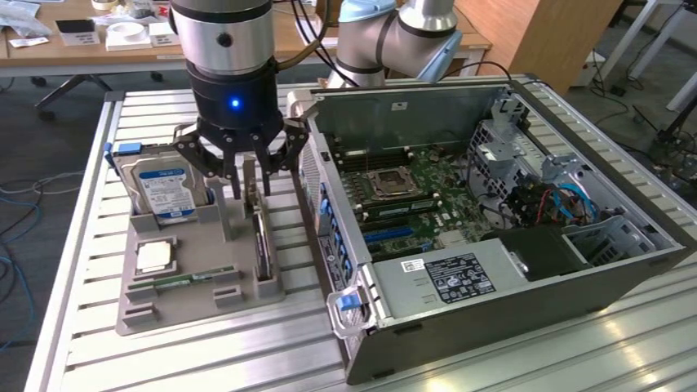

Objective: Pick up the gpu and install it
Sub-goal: 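Pick up the gpu and move the gpu toward the slot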

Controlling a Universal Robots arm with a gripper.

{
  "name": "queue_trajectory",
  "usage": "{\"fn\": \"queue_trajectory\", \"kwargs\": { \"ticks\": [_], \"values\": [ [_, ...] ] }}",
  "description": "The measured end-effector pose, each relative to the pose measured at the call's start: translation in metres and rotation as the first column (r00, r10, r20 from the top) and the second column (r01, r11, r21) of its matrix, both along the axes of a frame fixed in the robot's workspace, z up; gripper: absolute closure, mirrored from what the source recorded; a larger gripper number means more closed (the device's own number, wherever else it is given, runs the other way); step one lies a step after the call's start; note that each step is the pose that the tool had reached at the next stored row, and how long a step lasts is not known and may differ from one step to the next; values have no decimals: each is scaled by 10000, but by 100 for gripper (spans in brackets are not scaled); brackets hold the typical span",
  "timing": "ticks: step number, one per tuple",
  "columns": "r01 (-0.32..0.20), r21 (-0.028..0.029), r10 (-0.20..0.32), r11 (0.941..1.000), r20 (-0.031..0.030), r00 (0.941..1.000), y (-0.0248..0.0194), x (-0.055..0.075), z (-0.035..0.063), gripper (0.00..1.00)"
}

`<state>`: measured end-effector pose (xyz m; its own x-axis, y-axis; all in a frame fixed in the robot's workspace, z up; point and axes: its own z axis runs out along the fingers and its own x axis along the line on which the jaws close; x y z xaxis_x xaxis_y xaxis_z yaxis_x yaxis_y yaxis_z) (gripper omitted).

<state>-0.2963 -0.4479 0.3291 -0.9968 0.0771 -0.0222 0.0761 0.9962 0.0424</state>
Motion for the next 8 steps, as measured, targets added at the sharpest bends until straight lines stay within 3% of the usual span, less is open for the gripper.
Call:
{"fn": "queue_trajectory", "kwargs": {
  "ticks": [8],
  "values": [
    [0, 0, 0, 10000, 0, 10000, 0, 0, -29, 58]
  ]
}}
